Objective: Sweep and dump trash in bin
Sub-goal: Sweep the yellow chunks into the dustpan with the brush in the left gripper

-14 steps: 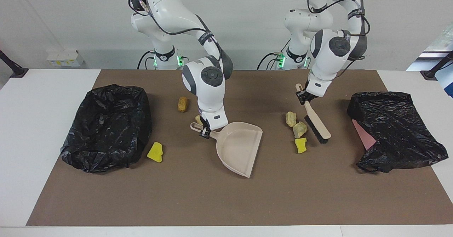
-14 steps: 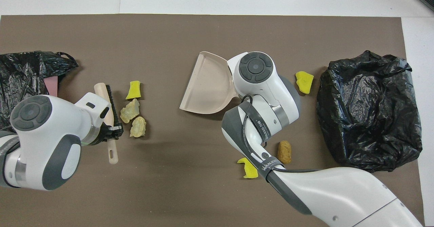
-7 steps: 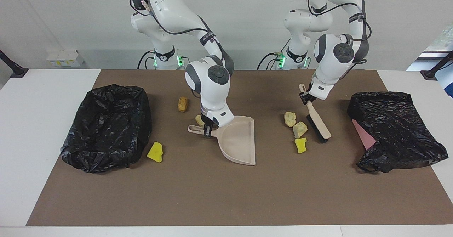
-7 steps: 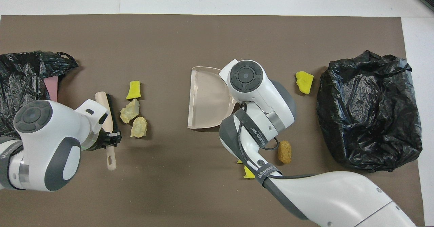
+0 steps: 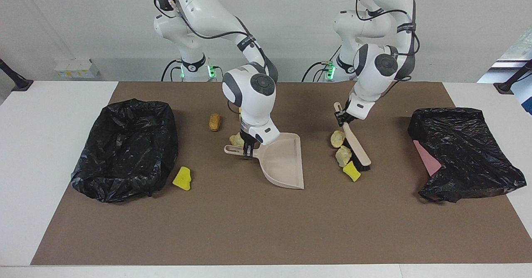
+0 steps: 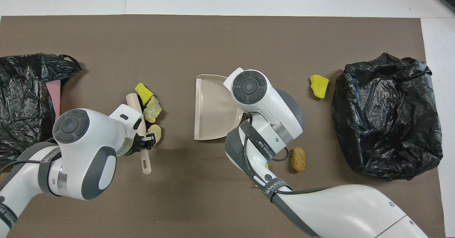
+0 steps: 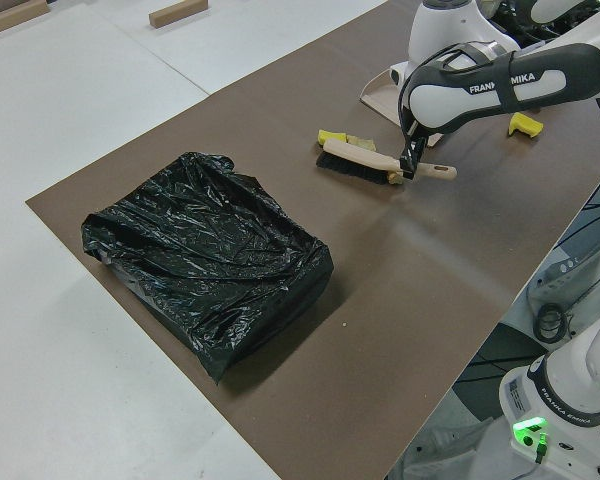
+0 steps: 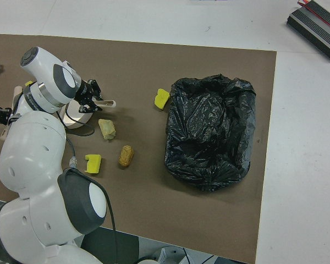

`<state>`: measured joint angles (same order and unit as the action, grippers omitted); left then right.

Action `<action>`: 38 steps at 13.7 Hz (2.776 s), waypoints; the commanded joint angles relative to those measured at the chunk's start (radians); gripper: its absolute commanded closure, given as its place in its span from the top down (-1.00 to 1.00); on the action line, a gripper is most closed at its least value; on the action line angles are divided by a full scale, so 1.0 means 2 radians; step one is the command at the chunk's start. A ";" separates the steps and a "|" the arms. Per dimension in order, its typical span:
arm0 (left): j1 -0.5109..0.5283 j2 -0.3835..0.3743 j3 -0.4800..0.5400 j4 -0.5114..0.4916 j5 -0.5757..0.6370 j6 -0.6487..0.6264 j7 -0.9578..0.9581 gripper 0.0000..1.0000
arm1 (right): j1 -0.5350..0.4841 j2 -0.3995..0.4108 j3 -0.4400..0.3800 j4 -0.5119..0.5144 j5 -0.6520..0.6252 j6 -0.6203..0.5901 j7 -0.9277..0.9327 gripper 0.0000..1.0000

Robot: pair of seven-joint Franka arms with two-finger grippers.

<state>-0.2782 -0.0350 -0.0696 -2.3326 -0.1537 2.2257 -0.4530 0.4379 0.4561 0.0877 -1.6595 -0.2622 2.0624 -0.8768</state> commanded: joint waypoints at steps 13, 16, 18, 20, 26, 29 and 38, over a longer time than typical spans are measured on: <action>-0.127 0.012 0.004 0.099 -0.116 -0.027 -0.036 -1.00 | -0.003 -0.013 0.004 -0.023 -0.016 0.006 -0.010 -1.00; -0.106 -0.006 0.004 0.091 -0.057 -0.082 -0.131 -1.00 | -0.003 -0.013 0.004 -0.023 -0.018 0.007 -0.014 -1.00; -0.086 -0.018 0.004 0.078 -0.034 -0.121 -0.157 -1.00 | -0.003 -0.013 0.004 -0.024 -0.032 0.010 -0.019 -1.00; -0.068 -0.044 0.003 0.039 -0.027 -0.135 -0.204 -1.00 | -0.003 -0.013 0.004 -0.024 -0.044 0.013 -0.041 -1.00; -0.092 -0.025 0.000 -0.010 -0.028 -0.042 -0.202 -1.00 | -0.003 -0.014 0.004 -0.028 -0.054 0.012 -0.061 -1.00; -0.111 -0.021 -0.001 -0.008 -0.037 -0.019 -0.109 -1.00 | -0.003 -0.015 0.004 -0.030 -0.054 0.013 -0.060 -1.00; -0.132 0.012 -0.009 0.034 -0.205 0.032 0.022 -1.00 | -0.004 -0.017 0.004 -0.033 -0.054 0.014 -0.060 -1.00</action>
<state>-0.5250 -0.0336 -0.0934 -2.2968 -0.4945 2.2667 -0.4277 0.4391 0.4513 0.0929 -1.6755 -0.3432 2.0639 -0.9708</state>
